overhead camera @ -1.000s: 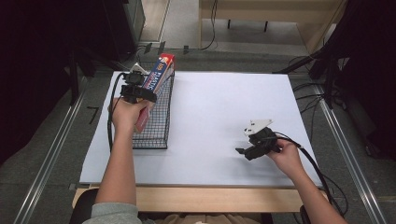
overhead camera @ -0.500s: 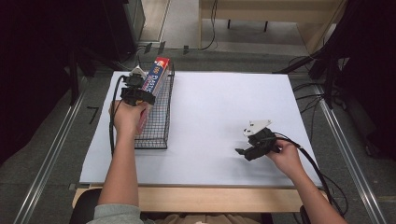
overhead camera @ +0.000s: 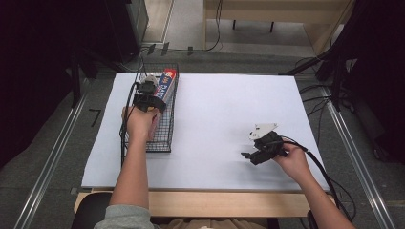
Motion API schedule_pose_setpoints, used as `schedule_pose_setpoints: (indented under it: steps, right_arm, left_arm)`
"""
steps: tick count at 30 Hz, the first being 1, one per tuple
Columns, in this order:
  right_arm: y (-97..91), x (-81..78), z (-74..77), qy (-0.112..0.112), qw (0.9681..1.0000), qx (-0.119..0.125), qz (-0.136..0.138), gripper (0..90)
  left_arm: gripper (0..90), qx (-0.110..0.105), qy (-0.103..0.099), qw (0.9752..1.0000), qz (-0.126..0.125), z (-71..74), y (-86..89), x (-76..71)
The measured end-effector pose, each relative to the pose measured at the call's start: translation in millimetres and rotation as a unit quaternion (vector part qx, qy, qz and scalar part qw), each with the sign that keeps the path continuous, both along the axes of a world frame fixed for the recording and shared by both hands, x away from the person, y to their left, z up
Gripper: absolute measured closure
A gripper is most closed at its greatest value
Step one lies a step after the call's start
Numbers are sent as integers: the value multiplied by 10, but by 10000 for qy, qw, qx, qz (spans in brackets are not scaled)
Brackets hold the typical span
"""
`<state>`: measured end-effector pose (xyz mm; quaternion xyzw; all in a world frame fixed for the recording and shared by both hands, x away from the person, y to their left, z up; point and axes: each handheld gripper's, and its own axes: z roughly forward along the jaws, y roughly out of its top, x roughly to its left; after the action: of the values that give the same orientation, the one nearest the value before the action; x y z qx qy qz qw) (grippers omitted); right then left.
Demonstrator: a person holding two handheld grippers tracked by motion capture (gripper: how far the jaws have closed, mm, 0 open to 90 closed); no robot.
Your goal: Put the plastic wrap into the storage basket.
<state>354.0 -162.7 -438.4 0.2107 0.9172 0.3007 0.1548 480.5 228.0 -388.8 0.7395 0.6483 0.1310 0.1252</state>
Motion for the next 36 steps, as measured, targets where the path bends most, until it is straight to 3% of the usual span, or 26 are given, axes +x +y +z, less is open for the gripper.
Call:
schedule_pose_setpoints:
  steps: [3, 6, 11, 16, 22, 26, 28, 31, 36]
  right_arm:
    - [3, 0, -4, 5, 10000, -16, 13, 209]
    - [4, 0, -2, -11, 10000, -17, 24, 208]
    - [3, 2, -2, -8, 10000, -17, 17, 208]
    - [7, 3, -10, 1, 10000, -33, 35, 209]
    - [7, -3, -7, 2, 10000, -26, 31, 208]
    - [5, -2, -7, 10, 10000, -25, 25, 208]
    - [5, -1, -9, 37, 10000, -12, 36, 208]
    - [5, -3, -4, 59, 10000, 11, 21, 208]
    - [3, 2, -3, 133, 9998, 117, -21, 206]
  left_arm:
    - [392, -83, -1, 10000, 9, -4, -7, -4]
    - [375, -298, 66, 9995, -115, -7, -22, -6]
    - [369, -174, 239, 9994, -191, -103, -80, -8]
    - [357, -356, 243, 9989, -164, -166, -71, -29]
    - [341, -420, 219, 9987, -208, -95, -63, -59]
    - [314, -376, -22, 9986, -375, 48, -53, -163]
    - [297, -611, -108, 9967, -524, 150, -31, -235]
    - [273, -737, -136, 9952, -625, 200, -11, -285]
    - [298, -732, -220, 9936, -836, 264, 0, -404]
